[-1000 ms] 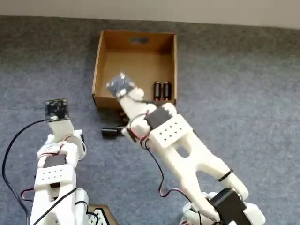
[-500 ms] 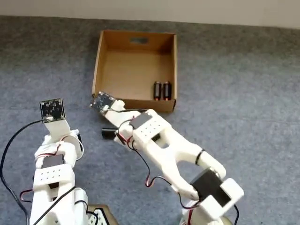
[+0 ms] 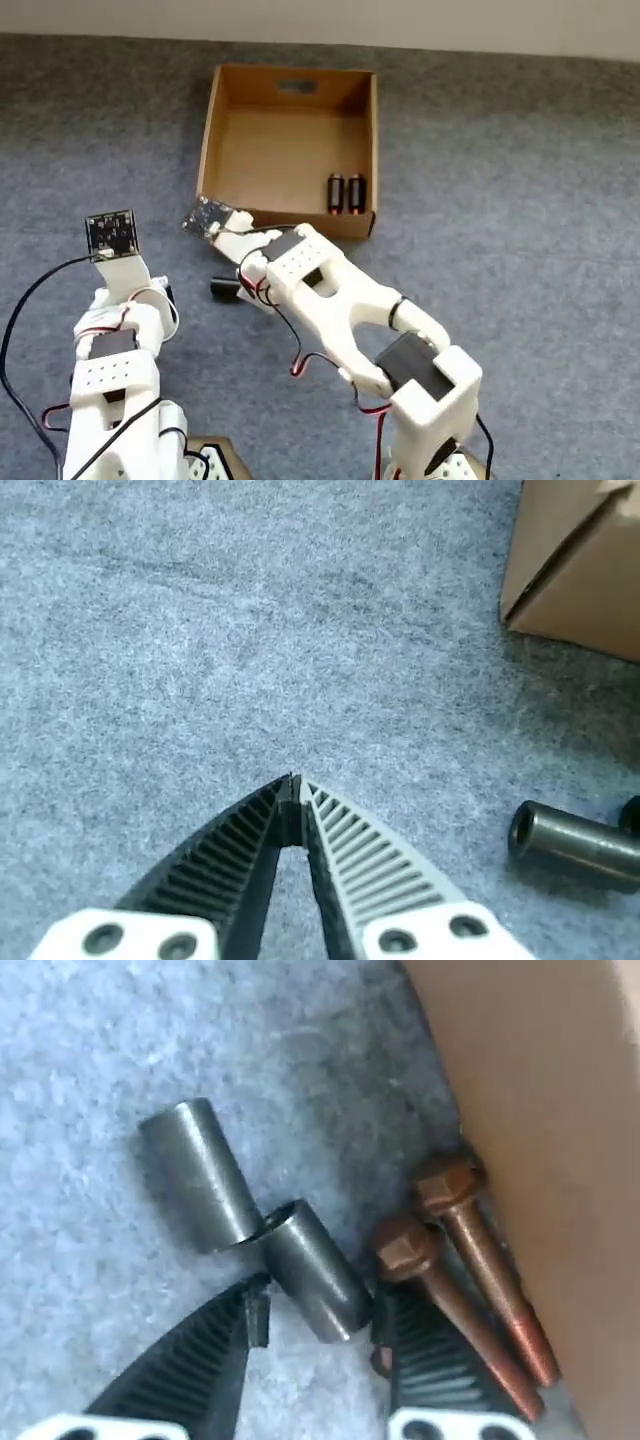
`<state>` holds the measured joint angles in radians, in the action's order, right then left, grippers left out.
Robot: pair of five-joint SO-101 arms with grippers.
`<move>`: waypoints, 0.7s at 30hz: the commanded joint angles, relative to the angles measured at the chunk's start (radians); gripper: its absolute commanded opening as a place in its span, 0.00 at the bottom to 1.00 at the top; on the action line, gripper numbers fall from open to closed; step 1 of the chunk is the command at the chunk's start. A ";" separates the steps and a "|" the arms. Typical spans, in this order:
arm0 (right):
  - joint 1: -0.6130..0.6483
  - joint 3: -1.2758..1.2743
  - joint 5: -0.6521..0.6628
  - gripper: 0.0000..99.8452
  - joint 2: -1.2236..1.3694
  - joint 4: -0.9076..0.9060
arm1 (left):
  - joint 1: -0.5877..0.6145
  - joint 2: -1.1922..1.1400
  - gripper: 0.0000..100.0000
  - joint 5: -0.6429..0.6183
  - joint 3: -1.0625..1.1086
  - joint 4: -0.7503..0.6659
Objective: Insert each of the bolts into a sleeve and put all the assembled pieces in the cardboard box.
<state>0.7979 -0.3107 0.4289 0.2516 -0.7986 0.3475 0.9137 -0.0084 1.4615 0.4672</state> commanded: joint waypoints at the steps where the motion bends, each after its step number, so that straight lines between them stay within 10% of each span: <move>1: 0.042 0.027 0.015 0.16 0.001 0.012 | 0.005 0.015 0.02 0.000 -0.041 -0.017; 21: -0.094 -0.160 -0.222 0.01 -0.407 -0.182 | 0.004 0.015 0.02 0.000 -0.039 -0.017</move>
<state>0.7411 -0.3997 0.2585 0.0123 -0.9398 0.3475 0.9137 -0.0084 1.4615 0.4672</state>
